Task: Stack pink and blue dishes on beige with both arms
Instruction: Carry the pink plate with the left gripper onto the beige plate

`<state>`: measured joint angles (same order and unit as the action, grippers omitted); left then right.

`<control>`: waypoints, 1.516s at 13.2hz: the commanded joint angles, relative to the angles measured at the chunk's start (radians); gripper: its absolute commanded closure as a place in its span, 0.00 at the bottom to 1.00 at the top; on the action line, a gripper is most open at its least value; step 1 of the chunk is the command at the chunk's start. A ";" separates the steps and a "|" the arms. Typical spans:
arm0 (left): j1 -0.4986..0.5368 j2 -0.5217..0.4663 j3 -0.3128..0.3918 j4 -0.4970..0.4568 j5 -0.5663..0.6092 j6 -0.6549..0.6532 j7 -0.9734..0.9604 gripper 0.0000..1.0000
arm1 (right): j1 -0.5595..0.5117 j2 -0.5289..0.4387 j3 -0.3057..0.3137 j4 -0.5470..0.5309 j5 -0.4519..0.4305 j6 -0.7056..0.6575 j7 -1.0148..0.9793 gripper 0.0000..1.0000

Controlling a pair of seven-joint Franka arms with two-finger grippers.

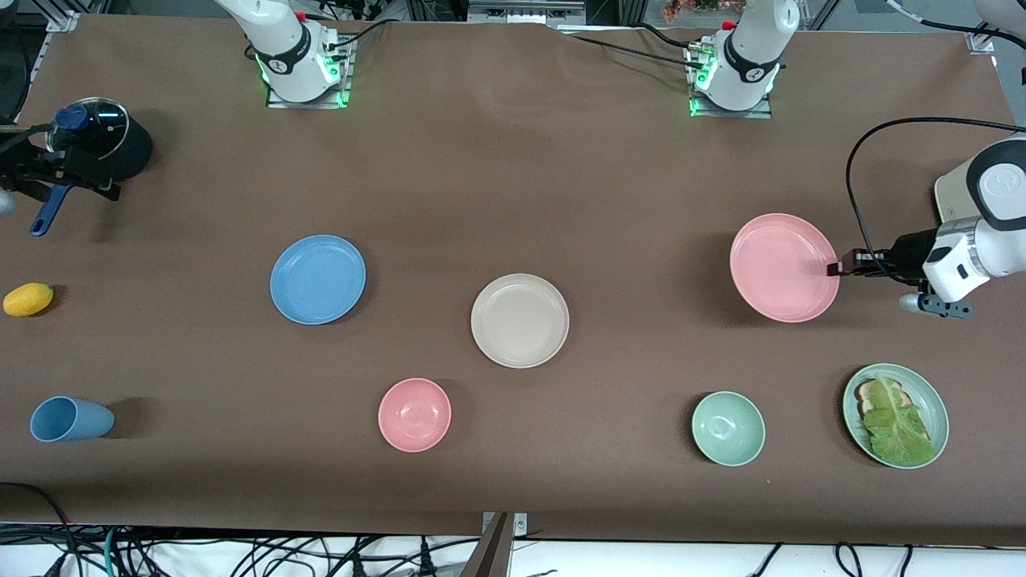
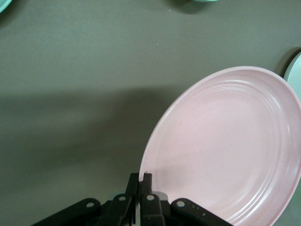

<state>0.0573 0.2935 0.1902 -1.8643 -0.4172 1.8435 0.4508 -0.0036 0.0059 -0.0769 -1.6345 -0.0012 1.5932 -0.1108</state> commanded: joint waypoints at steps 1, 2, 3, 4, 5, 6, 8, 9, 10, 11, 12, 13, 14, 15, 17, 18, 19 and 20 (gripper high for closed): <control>-0.065 0.019 0.006 0.051 0.021 -0.020 -0.081 1.00 | 0.002 0.005 -0.001 0.022 0.006 -0.021 0.002 0.00; -0.092 0.033 0.005 0.068 0.017 -0.018 -0.113 1.00 | 0.002 0.005 -0.001 0.022 0.006 -0.021 0.002 0.00; -0.121 0.039 0.005 0.085 0.009 -0.017 -0.148 1.00 | 0.002 0.005 -0.001 0.022 0.006 -0.021 0.002 0.00; -0.158 0.039 0.003 0.103 0.008 -0.017 -0.202 1.00 | 0.002 0.005 -0.001 0.022 0.006 -0.021 0.002 0.00; -0.203 0.039 0.003 0.123 0.008 -0.017 -0.266 1.00 | 0.002 0.005 -0.001 0.022 0.006 -0.021 0.000 0.00; -0.240 0.047 0.002 0.144 0.008 -0.015 -0.318 1.00 | 0.002 0.005 -0.001 0.022 0.006 -0.021 0.002 0.00; -0.298 0.078 0.002 0.195 0.003 -0.013 -0.394 1.00 | 0.002 0.005 -0.001 0.022 0.006 -0.021 0.002 0.00; -0.326 0.096 0.003 0.218 -0.023 -0.012 -0.431 1.00 | 0.002 0.005 -0.001 0.022 0.006 -0.021 0.002 0.00; -0.346 0.116 0.003 0.237 -0.043 -0.010 -0.457 1.00 | 0.002 0.005 -0.001 0.022 0.006 -0.021 0.000 0.00; -0.367 0.131 0.003 0.247 -0.048 0.002 -0.477 1.00 | 0.002 0.005 -0.001 0.022 0.006 -0.021 0.002 0.00; -0.390 0.140 0.003 0.250 -0.049 0.028 -0.497 1.00 | 0.002 0.005 -0.001 0.022 0.006 -0.021 0.000 0.00; -0.415 0.147 0.003 0.251 -0.061 0.051 -0.527 1.00 | 0.002 0.005 -0.001 0.022 0.006 -0.021 0.000 0.00; -0.448 0.153 0.003 0.251 -0.064 0.065 -0.569 1.00 | 0.002 0.005 -0.001 0.022 0.006 -0.021 0.000 0.00; -0.482 0.160 0.003 0.251 -0.064 0.089 -0.608 1.00 | 0.002 0.005 -0.001 0.022 0.006 -0.021 0.000 0.00; -0.534 0.176 0.003 0.251 -0.064 0.135 -0.681 1.00 | 0.002 0.005 -0.001 0.022 0.006 -0.021 0.000 0.00; -0.556 0.187 0.003 0.251 -0.064 0.158 -0.708 1.00 | 0.002 0.005 -0.001 0.022 0.006 -0.021 0.000 0.00; -0.576 0.197 0.003 0.251 -0.064 0.181 -0.731 1.00 | 0.002 0.005 -0.001 0.022 0.006 -0.021 0.000 0.00; -0.594 0.216 0.003 0.251 -0.064 0.209 -0.754 1.00 | 0.002 0.005 -0.001 0.022 0.006 -0.021 0.000 0.00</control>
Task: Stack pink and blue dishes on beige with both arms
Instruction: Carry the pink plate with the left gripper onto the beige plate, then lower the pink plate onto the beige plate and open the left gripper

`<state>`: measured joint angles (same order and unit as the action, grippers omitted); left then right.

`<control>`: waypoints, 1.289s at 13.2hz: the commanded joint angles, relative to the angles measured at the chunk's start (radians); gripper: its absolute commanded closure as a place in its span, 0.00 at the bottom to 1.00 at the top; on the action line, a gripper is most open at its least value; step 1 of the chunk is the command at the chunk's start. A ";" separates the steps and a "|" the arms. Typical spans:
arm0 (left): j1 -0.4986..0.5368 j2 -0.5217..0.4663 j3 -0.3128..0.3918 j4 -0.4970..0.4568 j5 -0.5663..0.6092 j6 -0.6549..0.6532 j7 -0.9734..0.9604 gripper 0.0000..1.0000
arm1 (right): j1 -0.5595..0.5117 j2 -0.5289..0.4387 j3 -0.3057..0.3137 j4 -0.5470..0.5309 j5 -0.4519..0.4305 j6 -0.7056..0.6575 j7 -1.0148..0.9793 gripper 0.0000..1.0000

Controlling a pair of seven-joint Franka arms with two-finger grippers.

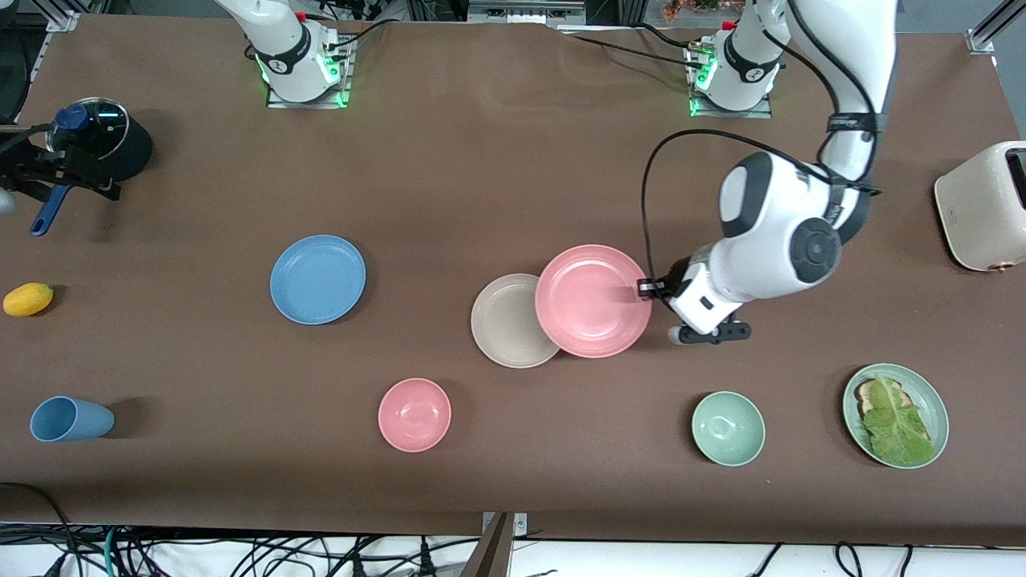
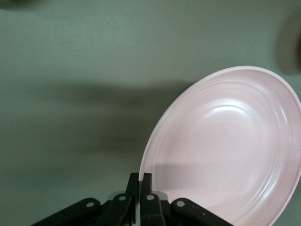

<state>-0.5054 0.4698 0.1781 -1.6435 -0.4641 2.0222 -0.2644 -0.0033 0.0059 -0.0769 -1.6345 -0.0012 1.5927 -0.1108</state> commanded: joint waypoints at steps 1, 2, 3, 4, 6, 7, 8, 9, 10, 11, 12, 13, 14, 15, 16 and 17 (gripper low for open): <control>-0.053 0.052 0.015 0.030 -0.018 0.062 -0.064 1.00 | 0.002 0.005 -0.001 0.022 0.006 -0.020 0.000 0.00; -0.074 0.067 0.015 0.028 -0.018 0.090 -0.093 1.00 | 0.002 0.005 -0.001 0.022 0.006 -0.020 0.000 0.00; -0.093 0.081 0.015 0.028 -0.018 0.114 -0.116 1.00 | 0.002 0.005 -0.001 0.022 0.006 -0.020 0.000 0.00; -0.108 0.095 0.015 0.028 -0.018 0.137 -0.131 1.00 | 0.002 0.005 -0.001 0.022 0.006 -0.020 0.000 0.00; -0.139 0.116 0.015 0.024 -0.018 0.177 -0.168 1.00 | 0.002 0.005 -0.001 0.022 0.006 -0.020 0.000 0.00; -0.156 0.127 0.015 0.024 -0.016 0.194 -0.194 1.00 | 0.002 0.005 -0.001 0.022 0.006 -0.020 0.000 0.00; -0.172 0.133 0.015 0.019 -0.016 0.216 -0.211 1.00 | 0.002 0.005 -0.001 0.022 0.006 -0.020 0.000 0.00; -0.186 0.144 0.017 0.013 -0.013 0.236 -0.220 1.00 | 0.002 0.005 -0.001 0.022 0.006 -0.020 0.000 0.00; -0.202 0.147 0.017 0.007 -0.013 0.249 -0.220 1.00 | 0.002 0.005 -0.001 0.022 0.006 -0.020 0.000 0.00; -0.215 0.151 0.017 -0.005 -0.013 0.263 -0.222 1.00 | 0.002 0.005 -0.001 0.022 0.006 -0.020 0.000 0.00; -0.220 0.151 0.017 -0.018 -0.013 0.279 -0.228 1.00 | 0.002 0.005 -0.001 0.022 0.006 -0.020 0.000 0.00; -0.226 0.151 0.017 -0.030 -0.011 0.295 -0.234 1.00 | 0.002 0.005 -0.001 0.022 0.006 -0.020 0.000 0.00; -0.235 0.154 0.017 -0.042 -0.011 0.320 -0.236 1.00 | 0.002 0.005 -0.001 0.022 0.006 -0.020 0.000 0.00; -0.242 0.159 0.017 -0.056 -0.011 0.346 -0.237 1.00 | 0.002 0.005 -0.001 0.022 0.006 -0.020 0.000 0.00; -0.248 0.168 0.017 -0.061 -0.011 0.366 -0.242 1.00 | 0.002 0.005 -0.001 0.022 0.006 -0.020 0.000 0.00; -0.249 0.173 0.017 -0.059 -0.011 0.372 -0.243 1.00 | 0.002 0.005 -0.001 0.022 0.006 -0.020 0.000 0.00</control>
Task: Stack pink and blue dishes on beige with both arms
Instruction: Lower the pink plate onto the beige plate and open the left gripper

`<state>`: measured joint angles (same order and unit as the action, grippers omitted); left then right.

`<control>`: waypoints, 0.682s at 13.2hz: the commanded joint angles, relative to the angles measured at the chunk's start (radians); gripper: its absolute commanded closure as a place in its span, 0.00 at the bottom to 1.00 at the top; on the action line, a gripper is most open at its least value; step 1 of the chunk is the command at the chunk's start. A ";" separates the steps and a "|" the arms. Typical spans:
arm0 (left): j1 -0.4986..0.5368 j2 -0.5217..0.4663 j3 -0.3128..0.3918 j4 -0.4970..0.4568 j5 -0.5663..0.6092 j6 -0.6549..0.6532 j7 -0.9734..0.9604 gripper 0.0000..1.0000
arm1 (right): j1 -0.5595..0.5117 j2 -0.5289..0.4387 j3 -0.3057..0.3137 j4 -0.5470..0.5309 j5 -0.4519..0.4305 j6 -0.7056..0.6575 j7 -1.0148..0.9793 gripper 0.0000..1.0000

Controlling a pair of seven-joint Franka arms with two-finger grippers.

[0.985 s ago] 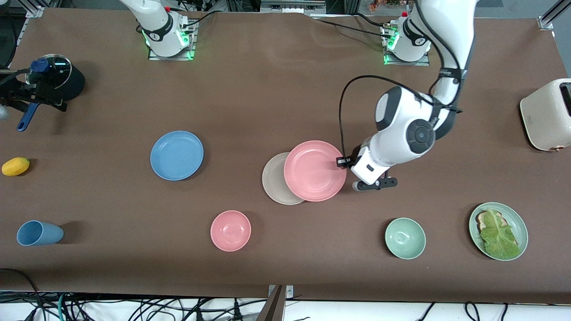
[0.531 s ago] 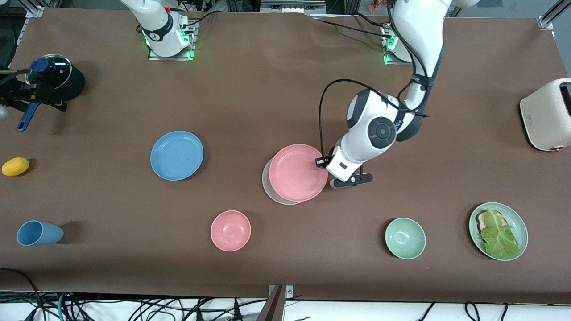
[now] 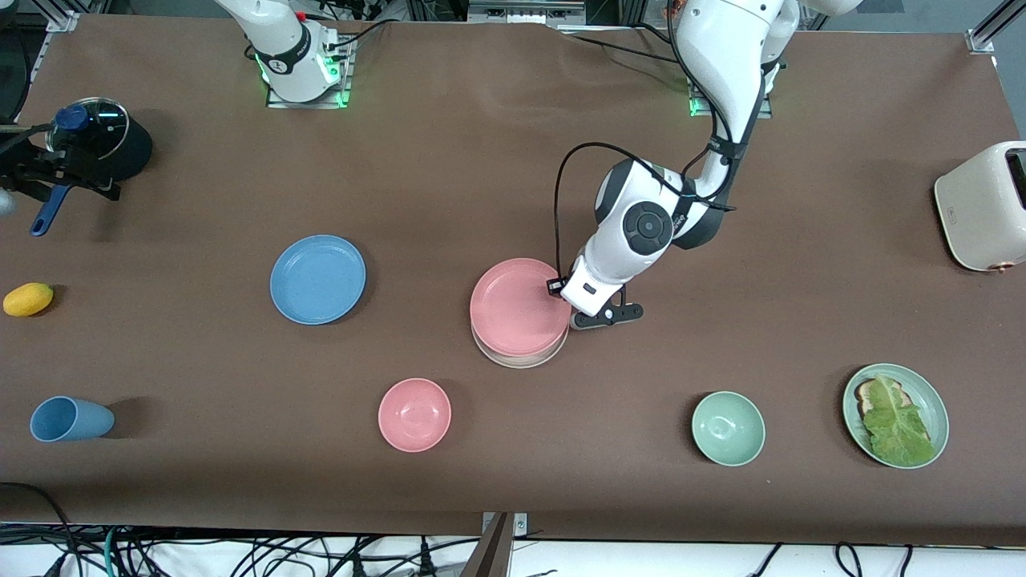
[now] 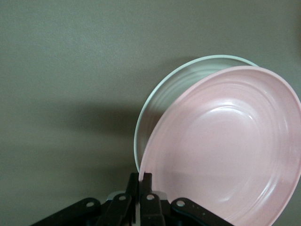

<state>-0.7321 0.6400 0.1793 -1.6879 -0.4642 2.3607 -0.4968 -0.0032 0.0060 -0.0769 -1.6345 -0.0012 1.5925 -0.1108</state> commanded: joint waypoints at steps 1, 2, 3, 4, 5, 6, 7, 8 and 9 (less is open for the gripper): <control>-0.023 0.010 0.015 -0.015 -0.013 0.037 -0.016 1.00 | 0.002 0.005 -0.001 0.022 0.006 -0.020 0.000 0.00; -0.024 0.013 0.015 -0.015 -0.013 0.046 -0.017 1.00 | 0.002 0.005 -0.001 0.022 0.006 -0.020 0.000 0.00; -0.024 0.018 0.015 -0.015 -0.013 0.049 -0.017 1.00 | 0.002 0.005 -0.001 0.022 0.006 -0.020 0.000 0.00; -0.024 0.021 0.015 -0.013 -0.013 0.049 -0.017 1.00 | 0.002 0.005 -0.001 0.022 0.006 -0.020 0.000 0.00; -0.023 0.021 0.015 -0.013 -0.013 0.049 -0.017 1.00 | 0.002 0.006 -0.001 0.022 0.006 -0.020 0.000 0.00; -0.021 0.023 0.015 -0.010 -0.013 0.049 -0.019 1.00 | 0.002 0.005 -0.001 0.022 0.006 -0.020 0.000 0.00; -0.018 0.023 0.015 -0.007 -0.013 0.048 -0.019 1.00 | 0.002 0.006 -0.001 0.022 0.006 -0.020 0.000 0.00; -0.013 0.023 0.015 -0.006 -0.013 0.048 -0.017 0.98 | 0.002 0.005 -0.001 0.022 0.006 -0.020 0.000 0.00; -0.012 0.023 0.015 -0.003 -0.013 0.046 -0.017 0.94 | 0.002 0.005 -0.001 0.022 0.006 -0.020 0.000 0.00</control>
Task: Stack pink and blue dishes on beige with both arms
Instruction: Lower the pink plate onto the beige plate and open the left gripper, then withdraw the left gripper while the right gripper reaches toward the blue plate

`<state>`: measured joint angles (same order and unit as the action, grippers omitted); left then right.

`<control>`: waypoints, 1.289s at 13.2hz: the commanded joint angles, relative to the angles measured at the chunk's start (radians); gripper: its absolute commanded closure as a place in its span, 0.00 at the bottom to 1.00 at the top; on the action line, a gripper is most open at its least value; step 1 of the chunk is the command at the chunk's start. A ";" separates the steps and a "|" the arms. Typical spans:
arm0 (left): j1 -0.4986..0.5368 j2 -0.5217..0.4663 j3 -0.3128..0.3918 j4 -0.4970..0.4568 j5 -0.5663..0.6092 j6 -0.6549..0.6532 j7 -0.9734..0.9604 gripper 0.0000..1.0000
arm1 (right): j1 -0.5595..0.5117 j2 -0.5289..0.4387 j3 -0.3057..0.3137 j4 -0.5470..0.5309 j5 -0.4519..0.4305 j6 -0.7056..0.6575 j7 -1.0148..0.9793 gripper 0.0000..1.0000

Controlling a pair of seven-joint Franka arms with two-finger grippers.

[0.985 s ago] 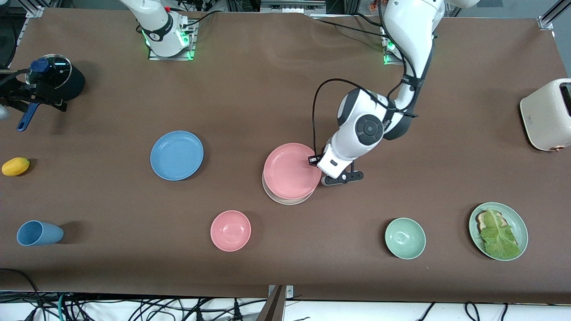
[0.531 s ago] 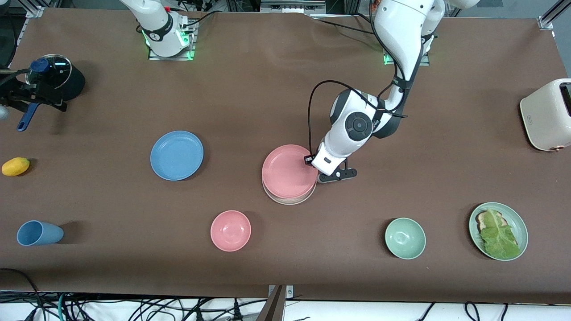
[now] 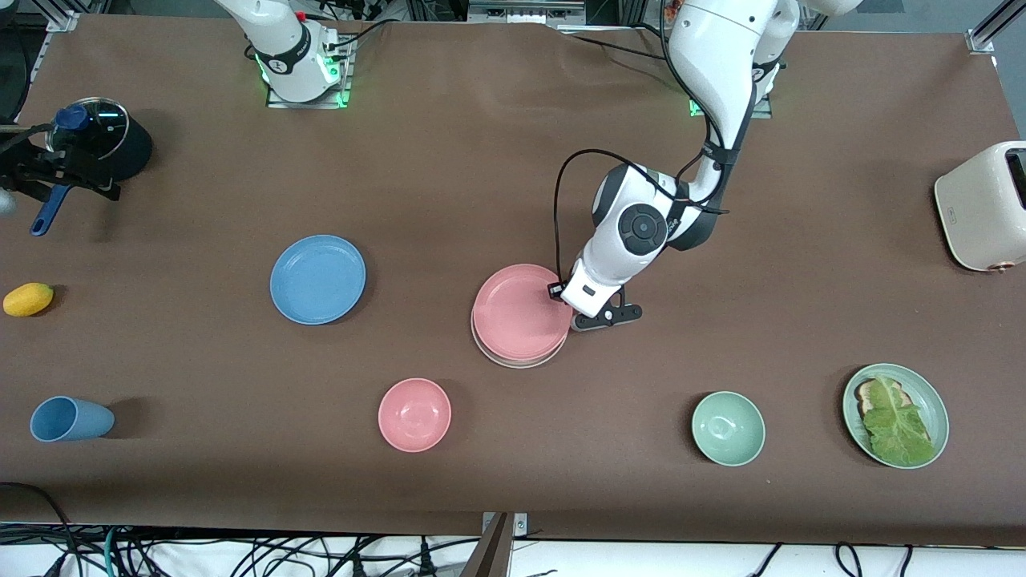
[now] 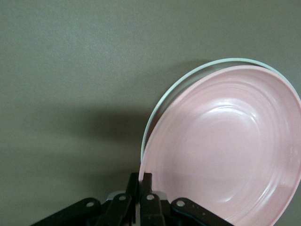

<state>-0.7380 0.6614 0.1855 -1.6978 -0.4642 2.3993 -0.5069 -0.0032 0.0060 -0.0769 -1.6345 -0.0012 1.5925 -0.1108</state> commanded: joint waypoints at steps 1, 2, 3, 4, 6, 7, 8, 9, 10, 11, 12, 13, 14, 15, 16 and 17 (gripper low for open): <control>-0.004 0.001 0.011 0.009 -0.013 0.008 -0.006 0.87 | 0.002 0.006 -0.001 0.022 0.006 -0.020 0.000 0.00; -0.004 0.001 0.012 0.010 -0.013 0.008 -0.004 0.83 | 0.002 0.005 -0.001 0.022 0.006 -0.020 0.000 0.00; -0.001 0.001 0.012 0.012 -0.013 0.008 -0.005 0.79 | 0.002 0.005 -0.001 0.022 0.006 -0.020 0.000 0.00; -0.001 0.000 0.015 0.013 -0.014 0.008 -0.004 0.66 | 0.002 0.005 -0.001 0.022 0.006 -0.020 0.000 0.00; -0.001 -0.003 0.019 0.024 -0.014 0.001 -0.004 0.35 | 0.002 0.005 -0.001 0.022 0.006 -0.020 0.000 0.00; 0.003 -0.008 0.019 0.029 -0.013 -0.006 -0.004 0.27 | 0.002 0.005 -0.001 0.022 0.006 -0.020 0.000 0.00; 0.014 -0.014 0.020 0.030 -0.010 -0.014 -0.002 0.23 | 0.002 0.006 -0.001 0.022 0.006 -0.020 0.000 0.00; 0.023 -0.025 0.022 0.049 -0.005 -0.050 0.001 0.20 | 0.002 0.006 -0.001 0.022 0.006 -0.020 0.000 0.00; 0.041 -0.025 0.023 0.090 -0.004 -0.121 0.002 0.16 | 0.002 0.005 -0.001 0.022 0.006 -0.020 0.000 0.00; 0.066 -0.023 0.029 0.140 -0.002 -0.206 0.005 0.12 | 0.002 0.005 -0.001 0.022 0.006 -0.020 0.000 0.00; 0.084 -0.023 0.032 0.183 0.015 -0.279 0.007 0.08 | 0.002 0.005 -0.001 0.022 0.006 -0.020 0.000 0.00; 0.103 -0.023 0.031 0.216 0.056 -0.332 0.007 0.06 | 0.002 0.005 -0.001 0.022 0.004 -0.020 0.000 0.00; 0.115 -0.023 0.031 0.243 0.097 -0.371 0.008 0.04 | 0.002 0.005 -0.001 0.022 0.004 -0.020 0.002 0.00; 0.120 -0.025 0.031 0.259 0.117 -0.399 0.013 0.02 | 0.002 0.003 -0.001 0.019 0.001 -0.020 0.006 0.00; 0.126 -0.025 0.031 0.270 0.121 -0.416 0.040 0.02 | 0.002 0.003 -0.001 0.021 0.001 -0.020 0.005 0.00; 0.138 -0.031 0.032 0.270 0.122 -0.430 0.078 0.02 | 0.002 0.003 -0.001 0.021 0.001 -0.020 0.005 0.00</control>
<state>-0.6123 0.6340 0.2206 -1.4491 -0.3681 2.0113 -0.4810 -0.0032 0.0060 -0.0769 -1.6345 -0.0012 1.5925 -0.1108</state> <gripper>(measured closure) 0.013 0.000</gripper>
